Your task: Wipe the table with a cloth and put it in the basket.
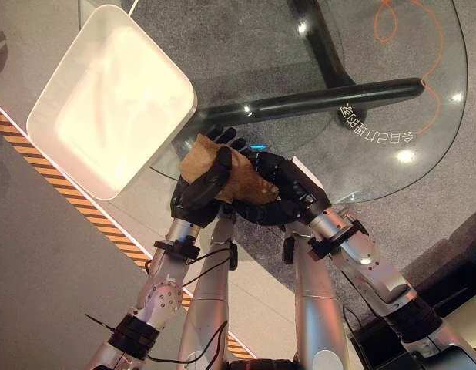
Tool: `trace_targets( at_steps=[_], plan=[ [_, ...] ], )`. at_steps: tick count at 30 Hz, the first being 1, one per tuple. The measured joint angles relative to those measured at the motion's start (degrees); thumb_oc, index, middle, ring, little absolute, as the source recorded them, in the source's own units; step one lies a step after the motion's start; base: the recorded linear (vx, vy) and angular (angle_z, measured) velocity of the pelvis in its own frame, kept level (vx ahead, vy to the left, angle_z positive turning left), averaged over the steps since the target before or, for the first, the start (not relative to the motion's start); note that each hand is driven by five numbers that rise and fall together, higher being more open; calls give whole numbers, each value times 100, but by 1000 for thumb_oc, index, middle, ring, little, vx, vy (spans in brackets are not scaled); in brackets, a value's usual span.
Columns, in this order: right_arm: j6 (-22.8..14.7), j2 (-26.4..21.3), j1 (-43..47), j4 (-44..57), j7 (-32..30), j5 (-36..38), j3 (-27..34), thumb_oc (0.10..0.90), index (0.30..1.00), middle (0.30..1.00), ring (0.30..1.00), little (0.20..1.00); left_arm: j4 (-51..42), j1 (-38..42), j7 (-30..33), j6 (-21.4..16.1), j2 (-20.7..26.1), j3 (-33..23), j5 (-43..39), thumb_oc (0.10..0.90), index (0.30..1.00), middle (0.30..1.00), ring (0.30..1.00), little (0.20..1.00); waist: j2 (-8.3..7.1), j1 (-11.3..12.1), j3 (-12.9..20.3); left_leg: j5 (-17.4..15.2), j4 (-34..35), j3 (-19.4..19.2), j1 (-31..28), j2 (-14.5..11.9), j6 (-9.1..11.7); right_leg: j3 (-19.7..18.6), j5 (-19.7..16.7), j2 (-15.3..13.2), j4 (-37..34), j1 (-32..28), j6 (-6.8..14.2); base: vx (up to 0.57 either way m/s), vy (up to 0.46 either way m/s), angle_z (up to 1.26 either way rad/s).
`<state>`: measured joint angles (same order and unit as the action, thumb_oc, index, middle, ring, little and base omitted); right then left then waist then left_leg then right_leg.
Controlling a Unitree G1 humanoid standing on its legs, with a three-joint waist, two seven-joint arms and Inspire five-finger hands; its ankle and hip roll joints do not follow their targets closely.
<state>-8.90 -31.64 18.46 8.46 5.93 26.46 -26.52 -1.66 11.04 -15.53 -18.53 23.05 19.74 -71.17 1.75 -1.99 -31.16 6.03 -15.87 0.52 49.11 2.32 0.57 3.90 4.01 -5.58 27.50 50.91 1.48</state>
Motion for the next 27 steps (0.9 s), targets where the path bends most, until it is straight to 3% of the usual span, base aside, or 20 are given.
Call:
trace_targets(
  at_steps=[3,5,6,23,27],
  plan=[
    [0,15,-20,22,25,0,-2,800,900,900,900,900,0,0,-22,0,0,-26,0,309,479,479,479,409,-1,3,0,-1,1,0,2,2,-2,-4,-1,0,-7,0,1,0,0,0],
    [0,13,-18,28,43,0,-2,800,900,900,900,900,0,0,-22,0,0,-31,0,213,396,396,396,313,-7,4,-4,-2,4,0,4,2,-2,-4,-3,0,-15,0,4,0,0,0],
    [0,9,-23,48,71,-1,-13,800,900,900,900,900,1,0,-22,-3,0,-49,-1,103,302,302,302,203,-13,2,-6,-2,8,1,6,2,-3,-4,-4,1,-22,0,6,0,0,0],
    [-53,56,-103,166,160,-2,-61,800,900,900,900,900,0,21,-108,-70,-27,-116,-185,100,300,300,300,200,-31,-6,-3,-13,-15,1,-1,-1,-20,4,-39,7,-86,-62,27,0,0,0],
    [-208,65,-187,164,131,4,-46,800,900,900,900,900,-27,21,-160,-68,-76,-112,-185,100,300,300,300,200,-43,-17,-6,-16,-19,2,-4,-2,-25,10,-43,7,-92,-74,29,0,0,0]
  ],
)
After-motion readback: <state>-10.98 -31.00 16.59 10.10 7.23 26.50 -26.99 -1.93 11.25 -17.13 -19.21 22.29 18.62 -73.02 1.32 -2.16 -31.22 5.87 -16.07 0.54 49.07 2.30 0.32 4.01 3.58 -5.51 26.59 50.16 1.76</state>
